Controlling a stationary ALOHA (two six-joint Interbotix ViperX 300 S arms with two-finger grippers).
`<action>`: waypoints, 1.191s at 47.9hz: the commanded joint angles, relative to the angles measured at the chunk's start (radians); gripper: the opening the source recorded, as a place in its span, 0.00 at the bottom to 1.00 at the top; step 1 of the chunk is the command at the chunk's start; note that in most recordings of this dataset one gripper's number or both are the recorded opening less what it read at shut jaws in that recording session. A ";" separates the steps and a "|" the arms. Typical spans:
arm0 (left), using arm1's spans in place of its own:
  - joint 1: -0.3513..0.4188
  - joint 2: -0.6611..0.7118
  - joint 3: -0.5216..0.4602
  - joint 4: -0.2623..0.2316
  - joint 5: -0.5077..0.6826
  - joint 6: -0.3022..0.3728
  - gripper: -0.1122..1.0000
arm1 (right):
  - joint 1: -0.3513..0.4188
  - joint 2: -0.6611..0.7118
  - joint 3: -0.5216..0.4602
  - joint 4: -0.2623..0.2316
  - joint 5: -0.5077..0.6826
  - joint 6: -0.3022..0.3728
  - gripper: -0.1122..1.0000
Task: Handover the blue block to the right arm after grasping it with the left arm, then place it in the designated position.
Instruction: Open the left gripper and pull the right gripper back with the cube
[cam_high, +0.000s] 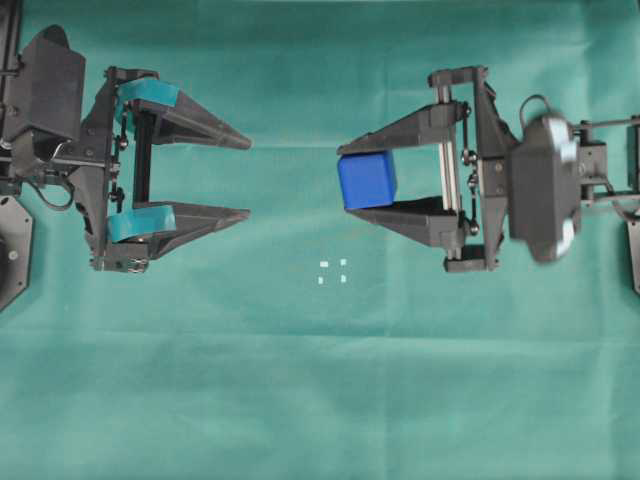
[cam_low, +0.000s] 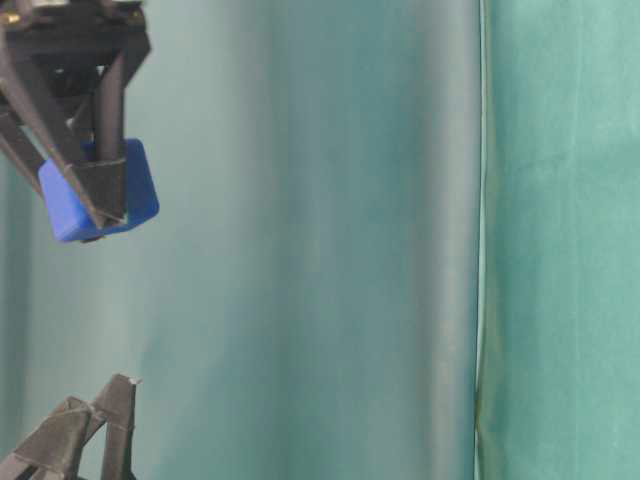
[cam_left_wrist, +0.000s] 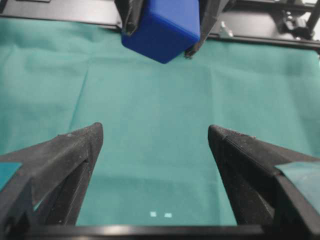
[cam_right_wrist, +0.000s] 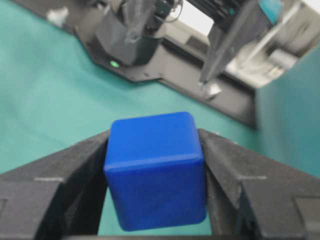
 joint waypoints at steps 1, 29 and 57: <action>0.003 -0.005 -0.020 0.003 -0.006 0.003 0.99 | 0.002 -0.014 -0.028 0.018 0.008 0.094 0.60; 0.003 -0.005 -0.020 0.005 -0.005 0.003 0.99 | 0.002 -0.020 -0.025 0.018 0.012 0.298 0.60; 0.003 -0.005 -0.020 0.003 -0.005 0.003 0.99 | 0.002 -0.021 -0.028 0.018 0.014 0.299 0.60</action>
